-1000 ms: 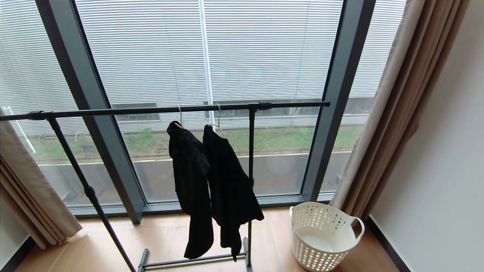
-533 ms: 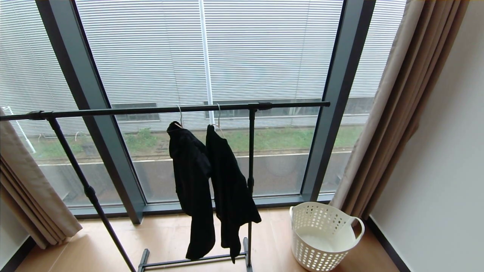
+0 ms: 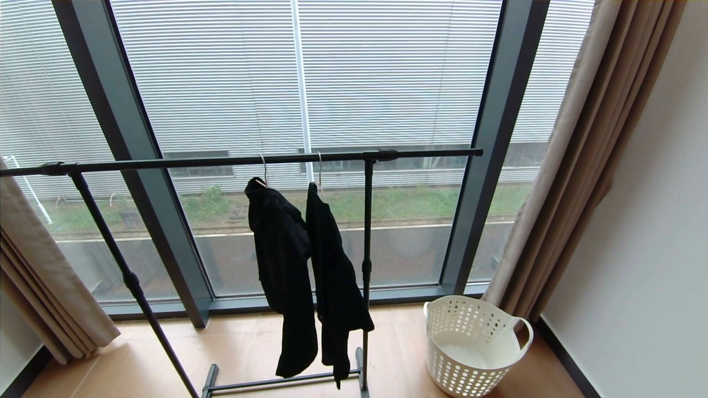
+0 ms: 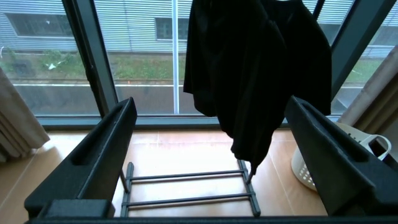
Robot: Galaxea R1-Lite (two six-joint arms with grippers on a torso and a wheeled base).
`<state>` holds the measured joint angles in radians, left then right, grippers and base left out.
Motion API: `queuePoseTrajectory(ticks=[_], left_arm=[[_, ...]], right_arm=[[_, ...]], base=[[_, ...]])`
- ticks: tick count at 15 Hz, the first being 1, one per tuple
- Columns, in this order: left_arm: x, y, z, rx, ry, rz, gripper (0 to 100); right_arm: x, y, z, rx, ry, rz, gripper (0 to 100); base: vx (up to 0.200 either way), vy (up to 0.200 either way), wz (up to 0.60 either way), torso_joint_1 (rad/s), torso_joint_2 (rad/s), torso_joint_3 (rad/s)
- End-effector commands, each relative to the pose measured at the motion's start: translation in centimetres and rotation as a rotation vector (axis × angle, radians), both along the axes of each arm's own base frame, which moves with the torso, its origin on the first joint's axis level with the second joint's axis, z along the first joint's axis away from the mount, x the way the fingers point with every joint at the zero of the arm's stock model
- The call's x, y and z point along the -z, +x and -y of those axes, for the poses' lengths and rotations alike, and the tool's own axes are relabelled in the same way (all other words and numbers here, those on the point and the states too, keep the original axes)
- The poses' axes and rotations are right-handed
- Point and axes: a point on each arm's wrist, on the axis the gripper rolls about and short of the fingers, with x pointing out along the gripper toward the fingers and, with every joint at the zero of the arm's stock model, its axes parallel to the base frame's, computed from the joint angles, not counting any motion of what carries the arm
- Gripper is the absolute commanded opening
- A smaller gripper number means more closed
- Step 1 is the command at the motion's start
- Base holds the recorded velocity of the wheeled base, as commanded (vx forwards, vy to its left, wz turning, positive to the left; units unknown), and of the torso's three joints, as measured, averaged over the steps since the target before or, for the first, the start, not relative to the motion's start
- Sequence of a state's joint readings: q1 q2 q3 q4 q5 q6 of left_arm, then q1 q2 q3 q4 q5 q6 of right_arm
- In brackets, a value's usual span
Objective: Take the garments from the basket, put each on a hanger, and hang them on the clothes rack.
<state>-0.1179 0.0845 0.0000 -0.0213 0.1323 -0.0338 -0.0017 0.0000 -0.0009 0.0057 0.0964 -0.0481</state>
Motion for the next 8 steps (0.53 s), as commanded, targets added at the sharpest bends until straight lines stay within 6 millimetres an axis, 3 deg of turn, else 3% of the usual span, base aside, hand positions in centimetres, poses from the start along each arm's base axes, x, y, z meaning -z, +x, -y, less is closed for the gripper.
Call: queuePoseTrajectory(ticks=[1, 2, 8], left_arm=[[-0.01, 0.05, 0.05, -0.028, 0.001, -0.007, 100], [0.07, -0.41, 0.21, -0.128, -0.004, 0.048, 100], [0.16, -0.70, 0.19, -0.113, -0.008, 0.083, 100]], right_arm=[[-0.02, 0.01, 0.00, 0.000, 0.001, -0.001, 100], [-0.02, 0.01, 0.00, 0.000, 0.001, -0.001, 100], [-0.02, 0.01, 0.00, 0.000, -0.001, -0.001, 100]], base=[[0.000, 0.000, 0.00, 0.000, 0.00, 0.000], [0.000, 0.000, 0.00, 0.000, 0.00, 0.000], [0.000, 0.000, 0.00, 0.000, 0.00, 0.000]])
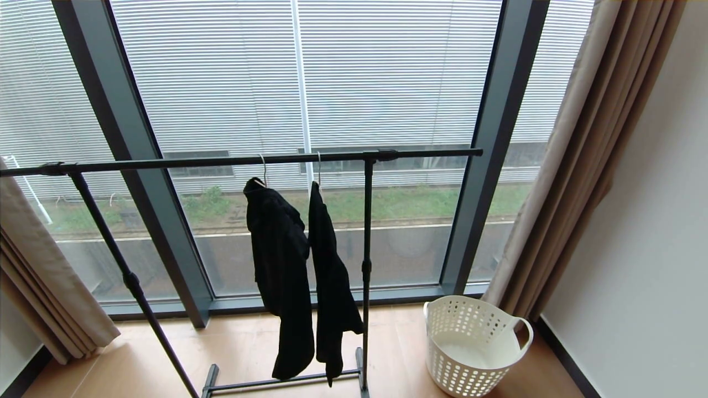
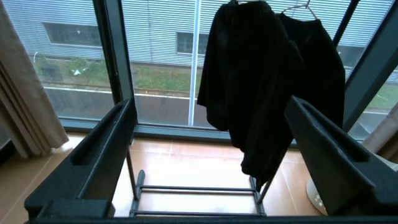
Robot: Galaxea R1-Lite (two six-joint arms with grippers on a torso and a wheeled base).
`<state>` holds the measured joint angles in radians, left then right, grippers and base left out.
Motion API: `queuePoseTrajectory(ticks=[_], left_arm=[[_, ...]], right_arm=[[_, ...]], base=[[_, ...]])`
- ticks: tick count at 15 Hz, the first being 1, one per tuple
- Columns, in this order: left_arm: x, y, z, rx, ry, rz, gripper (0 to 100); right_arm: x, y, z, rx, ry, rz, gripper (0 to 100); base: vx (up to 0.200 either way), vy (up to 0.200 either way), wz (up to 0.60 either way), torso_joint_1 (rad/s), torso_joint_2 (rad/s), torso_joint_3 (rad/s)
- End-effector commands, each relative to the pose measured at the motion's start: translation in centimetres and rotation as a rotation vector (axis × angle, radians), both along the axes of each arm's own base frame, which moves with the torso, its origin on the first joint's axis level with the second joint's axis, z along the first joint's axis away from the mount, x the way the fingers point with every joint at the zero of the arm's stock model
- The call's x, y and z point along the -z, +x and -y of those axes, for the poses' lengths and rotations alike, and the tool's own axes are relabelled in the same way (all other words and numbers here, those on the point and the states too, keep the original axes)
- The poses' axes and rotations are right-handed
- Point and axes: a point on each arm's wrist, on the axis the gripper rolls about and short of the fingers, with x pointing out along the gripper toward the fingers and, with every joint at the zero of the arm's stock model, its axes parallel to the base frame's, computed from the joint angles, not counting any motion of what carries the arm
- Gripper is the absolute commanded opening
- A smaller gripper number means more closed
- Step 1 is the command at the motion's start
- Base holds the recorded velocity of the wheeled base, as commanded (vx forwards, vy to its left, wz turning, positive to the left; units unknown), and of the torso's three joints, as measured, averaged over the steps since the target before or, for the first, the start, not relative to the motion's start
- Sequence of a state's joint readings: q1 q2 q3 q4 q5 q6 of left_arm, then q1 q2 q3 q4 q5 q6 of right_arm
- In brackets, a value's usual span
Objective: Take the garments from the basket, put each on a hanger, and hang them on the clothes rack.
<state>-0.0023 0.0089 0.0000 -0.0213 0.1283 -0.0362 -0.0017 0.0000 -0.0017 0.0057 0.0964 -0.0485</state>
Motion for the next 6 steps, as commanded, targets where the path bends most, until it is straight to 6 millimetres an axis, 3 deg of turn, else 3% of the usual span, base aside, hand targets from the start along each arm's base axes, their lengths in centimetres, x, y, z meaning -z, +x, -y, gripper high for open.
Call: queuePoseTrajectory(ticks=[1, 6], left_arm=[[0.01, -0.06, 0.00, -0.001, 0.001, 0.007, 100], [0.01, -0.06, 0.00, -0.001, -0.001, 0.008, 100]], right_arm=[[0.01, 0.01, 0.00, 0.000, -0.001, -0.002, 100], [0.01, 0.01, 0.00, 0.000, -0.001, -0.002, 100]], base=[[0.000, 0.000, 0.00, 0.000, 0.00, 0.000], [0.000, 0.000, 0.00, 0.000, 0.00, 0.000]])
